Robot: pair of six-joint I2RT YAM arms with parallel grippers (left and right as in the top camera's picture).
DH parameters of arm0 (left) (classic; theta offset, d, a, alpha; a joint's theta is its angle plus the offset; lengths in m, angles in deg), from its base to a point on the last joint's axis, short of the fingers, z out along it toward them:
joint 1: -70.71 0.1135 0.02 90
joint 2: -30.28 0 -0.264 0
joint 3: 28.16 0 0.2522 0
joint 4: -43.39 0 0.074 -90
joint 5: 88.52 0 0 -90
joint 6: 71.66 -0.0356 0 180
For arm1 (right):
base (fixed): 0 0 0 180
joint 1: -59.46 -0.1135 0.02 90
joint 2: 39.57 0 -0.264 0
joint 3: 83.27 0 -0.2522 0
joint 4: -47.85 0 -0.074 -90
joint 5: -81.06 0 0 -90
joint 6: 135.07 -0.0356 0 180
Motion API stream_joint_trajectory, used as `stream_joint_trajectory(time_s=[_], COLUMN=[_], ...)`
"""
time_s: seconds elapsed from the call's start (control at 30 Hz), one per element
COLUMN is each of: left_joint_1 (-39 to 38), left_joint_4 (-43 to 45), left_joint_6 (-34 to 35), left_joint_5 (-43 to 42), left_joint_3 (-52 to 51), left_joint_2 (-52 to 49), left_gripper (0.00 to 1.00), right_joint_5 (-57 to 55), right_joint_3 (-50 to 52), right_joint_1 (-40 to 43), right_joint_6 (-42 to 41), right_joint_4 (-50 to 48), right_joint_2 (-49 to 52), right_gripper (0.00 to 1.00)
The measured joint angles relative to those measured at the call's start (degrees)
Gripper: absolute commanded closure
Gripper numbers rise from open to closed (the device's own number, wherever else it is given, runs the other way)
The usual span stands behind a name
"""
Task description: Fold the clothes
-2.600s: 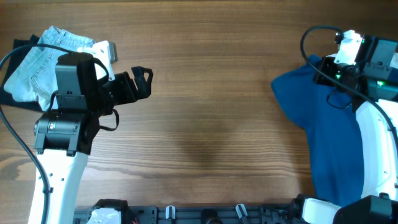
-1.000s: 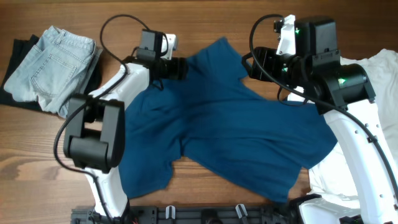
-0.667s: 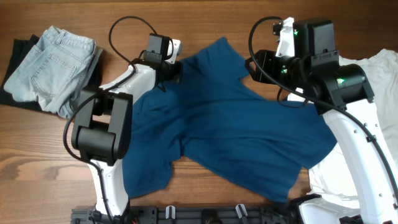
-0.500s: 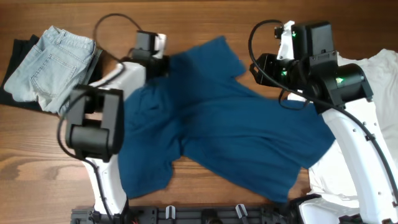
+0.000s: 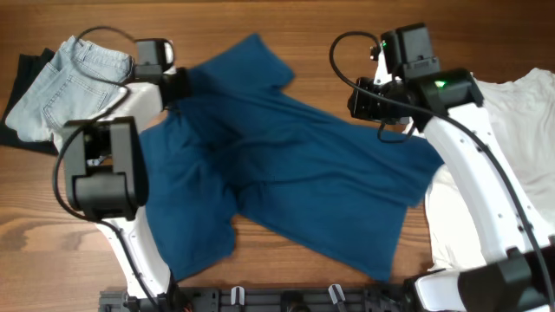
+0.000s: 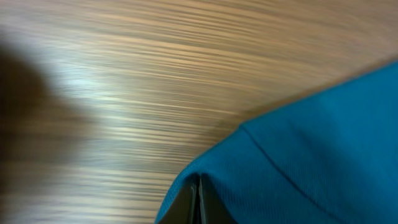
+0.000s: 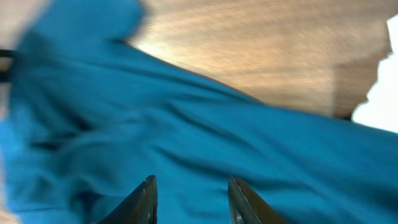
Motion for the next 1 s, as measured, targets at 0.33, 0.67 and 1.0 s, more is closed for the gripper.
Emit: stream_joint_trajectory(time_s=[0.33, 0.67, 1.0], left_joint_1=[9.25, 9.09, 2.97], left_joint_4=[-13.27, -22.23, -31.41], left_joint_6=[5.79, 6.64, 6.69], left_joint_5=[4.98, -3.85, -5.88], left_joint_3=[9.22, 10.05, 11.02], left_joint_2=[-1.4, 18.14, 37.0], left_gripper=[0.84, 0.64, 0.5], right_joint_5=[-5.25, -2.4, -4.68], right_joint_3=[0.04, 0.11, -3.02], right_joint_1=[9.14, 25.88, 33.03], right_joint_6=[-4.7, -1.84, -5.53], right_joint_4=[0.17, -4.13, -5.33], right_joint_2=[16.22, 28.33, 31.61], right_gripper=[0.7, 0.92, 0.96])
